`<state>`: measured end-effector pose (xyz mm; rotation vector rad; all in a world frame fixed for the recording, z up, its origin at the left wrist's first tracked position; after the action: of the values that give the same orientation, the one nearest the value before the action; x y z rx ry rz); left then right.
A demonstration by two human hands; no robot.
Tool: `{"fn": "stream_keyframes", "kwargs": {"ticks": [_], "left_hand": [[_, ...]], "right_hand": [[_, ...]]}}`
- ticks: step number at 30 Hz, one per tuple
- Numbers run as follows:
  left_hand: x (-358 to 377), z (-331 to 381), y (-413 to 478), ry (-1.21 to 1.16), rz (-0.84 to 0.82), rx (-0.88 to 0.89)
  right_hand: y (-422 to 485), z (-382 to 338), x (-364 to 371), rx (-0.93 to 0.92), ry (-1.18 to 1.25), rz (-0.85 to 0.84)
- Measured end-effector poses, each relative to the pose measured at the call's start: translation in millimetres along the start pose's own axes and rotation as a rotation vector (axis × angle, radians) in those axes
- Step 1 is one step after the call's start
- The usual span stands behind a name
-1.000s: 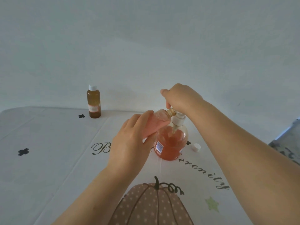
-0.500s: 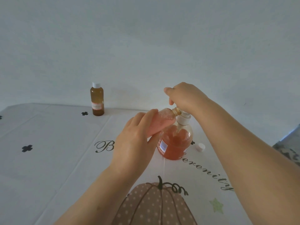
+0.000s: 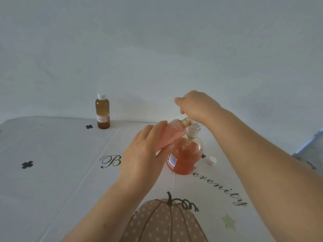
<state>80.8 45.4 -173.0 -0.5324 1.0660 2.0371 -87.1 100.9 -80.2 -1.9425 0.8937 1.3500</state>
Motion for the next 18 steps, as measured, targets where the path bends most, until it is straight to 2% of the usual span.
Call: {"fn": "stream_keyframes", "kwargs": {"ticks": [18], "left_hand": [[3, -4, 1, 0.025, -0.017, -0.010]], "right_hand": [[4, 7, 13, 0.072, 0.068, -0.006]]}}
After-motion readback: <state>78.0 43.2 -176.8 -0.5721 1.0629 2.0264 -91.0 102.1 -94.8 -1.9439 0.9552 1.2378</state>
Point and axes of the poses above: each hand's wrist, its own y-axis towards the middle knuckle, its own x-axis out of the palm, z = x × y, the point moved 3 cm from there along y, towards the middle knuckle, and after that the axes turned 12 degrees about -z, right-handed, at the moved point
